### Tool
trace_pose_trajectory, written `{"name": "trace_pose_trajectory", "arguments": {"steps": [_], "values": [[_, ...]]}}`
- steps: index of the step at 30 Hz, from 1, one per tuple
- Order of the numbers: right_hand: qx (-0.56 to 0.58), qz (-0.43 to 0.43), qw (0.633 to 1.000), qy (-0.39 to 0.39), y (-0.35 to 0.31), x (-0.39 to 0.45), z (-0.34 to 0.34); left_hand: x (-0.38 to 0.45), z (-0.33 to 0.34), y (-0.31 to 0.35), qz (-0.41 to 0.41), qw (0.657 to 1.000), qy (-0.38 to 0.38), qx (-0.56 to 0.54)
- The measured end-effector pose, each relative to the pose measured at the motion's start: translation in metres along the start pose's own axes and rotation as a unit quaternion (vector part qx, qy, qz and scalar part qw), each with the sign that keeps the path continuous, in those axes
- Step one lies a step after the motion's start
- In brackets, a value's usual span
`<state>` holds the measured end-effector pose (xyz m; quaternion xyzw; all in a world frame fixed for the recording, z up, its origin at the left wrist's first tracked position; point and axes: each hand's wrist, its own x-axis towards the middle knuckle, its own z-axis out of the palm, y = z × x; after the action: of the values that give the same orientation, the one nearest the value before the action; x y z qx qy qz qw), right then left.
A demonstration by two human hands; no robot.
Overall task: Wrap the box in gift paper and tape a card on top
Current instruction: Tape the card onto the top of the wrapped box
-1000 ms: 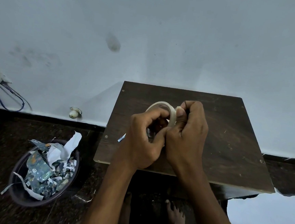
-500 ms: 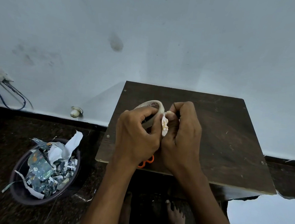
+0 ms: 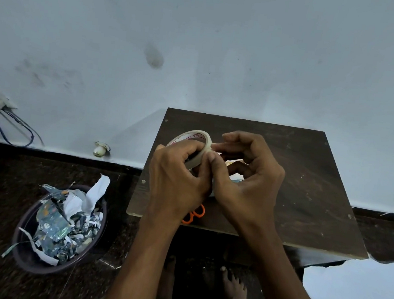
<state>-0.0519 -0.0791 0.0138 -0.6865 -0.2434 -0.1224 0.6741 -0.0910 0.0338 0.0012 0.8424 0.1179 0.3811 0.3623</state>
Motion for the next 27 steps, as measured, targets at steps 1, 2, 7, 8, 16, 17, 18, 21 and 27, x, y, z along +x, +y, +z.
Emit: {"name": "trace_pose_trajectory", "arguments": {"steps": [1, 2, 7, 8, 16, 17, 18, 21, 27], "values": [[0.006, 0.015, 1.000, 0.001, 0.000, 0.001, 0.000, 0.000, 0.001, -0.001, 0.000, 1.000, 0.003, 0.006], [0.007, 0.028, 1.000, 0.002, 0.001, 0.002, -0.001, 0.000, 0.001, -0.001, -0.001, 1.000, 0.004, 0.013], [-0.007, 0.070, 0.997, 0.012, 0.003, 0.006, -0.004, -0.001, 0.000, -0.004, 0.015, 0.999, 0.000, 0.048], [-0.004, 0.078, 0.997, 0.015, 0.003, 0.006, -0.005, -0.001, 0.000, -0.004, 0.020, 0.998, -0.001, 0.051], [0.040, 0.158, 0.987, 0.003, 0.004, 0.010, -0.008, 0.000, -0.002, -0.002, 0.019, 0.998, -0.002, 0.064], [0.054, 0.176, 0.983, 0.004, 0.005, 0.011, -0.009, -0.001, -0.002, -0.002, 0.020, 0.998, -0.004, 0.064], [0.063, 0.190, 0.980, 0.006, 0.005, 0.011, -0.011, -0.001, -0.002, -0.002, 0.022, 0.998, -0.007, 0.062], [0.069, 0.209, 0.975, 0.010, 0.006, 0.013, -0.015, 0.000, -0.003, 0.001, 0.031, 0.998, -0.020, 0.048], [0.077, 0.228, 0.970, -0.019, 0.004, 0.024, -0.027, 0.005, -0.019, -0.002, 0.059, 0.997, -0.057, 0.010]]}}
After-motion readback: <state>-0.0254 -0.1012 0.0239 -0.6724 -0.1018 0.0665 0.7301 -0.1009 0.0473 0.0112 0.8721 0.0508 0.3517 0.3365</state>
